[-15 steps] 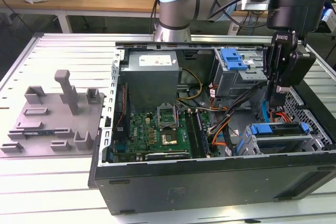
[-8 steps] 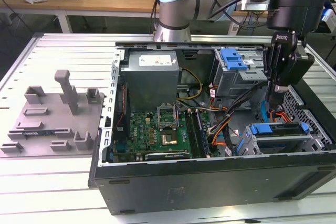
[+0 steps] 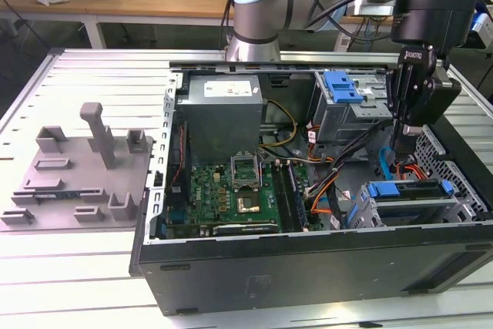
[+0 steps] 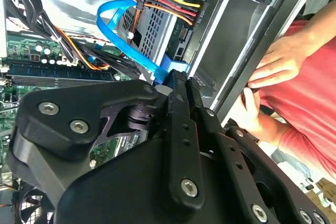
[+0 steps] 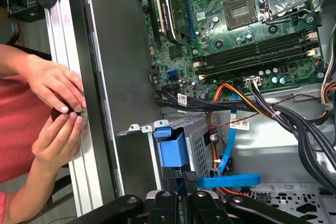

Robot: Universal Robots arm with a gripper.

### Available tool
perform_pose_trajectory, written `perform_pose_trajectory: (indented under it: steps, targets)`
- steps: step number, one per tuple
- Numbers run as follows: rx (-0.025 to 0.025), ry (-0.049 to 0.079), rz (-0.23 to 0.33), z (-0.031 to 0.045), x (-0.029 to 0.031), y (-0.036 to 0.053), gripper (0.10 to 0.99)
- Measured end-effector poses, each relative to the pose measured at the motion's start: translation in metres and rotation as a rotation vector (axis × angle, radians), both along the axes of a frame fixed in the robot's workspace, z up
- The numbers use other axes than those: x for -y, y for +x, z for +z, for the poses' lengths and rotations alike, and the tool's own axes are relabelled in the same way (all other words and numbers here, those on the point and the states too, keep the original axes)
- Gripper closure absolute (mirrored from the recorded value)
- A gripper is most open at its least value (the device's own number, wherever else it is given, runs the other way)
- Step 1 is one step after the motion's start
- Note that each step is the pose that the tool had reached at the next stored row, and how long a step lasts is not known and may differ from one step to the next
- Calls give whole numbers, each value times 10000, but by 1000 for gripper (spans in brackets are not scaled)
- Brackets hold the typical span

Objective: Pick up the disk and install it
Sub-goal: 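Insert the second disk wire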

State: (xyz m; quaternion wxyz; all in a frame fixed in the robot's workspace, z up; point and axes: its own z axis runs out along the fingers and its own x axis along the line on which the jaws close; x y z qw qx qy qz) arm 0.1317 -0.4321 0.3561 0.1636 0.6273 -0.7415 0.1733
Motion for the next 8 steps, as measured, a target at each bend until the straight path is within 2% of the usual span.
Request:
perform_pose_trajectory:
  steps: [2,3,4,6,8]
  targets:
    - [0,9,0,-1,0,0,925]
    - [0,57,1,-1,3,0,925]
    - [0,225,3,-1,12,8,925]
    - [0,822,1,0,37,25,925]
    - [0,1171,1,2,54,33,925]
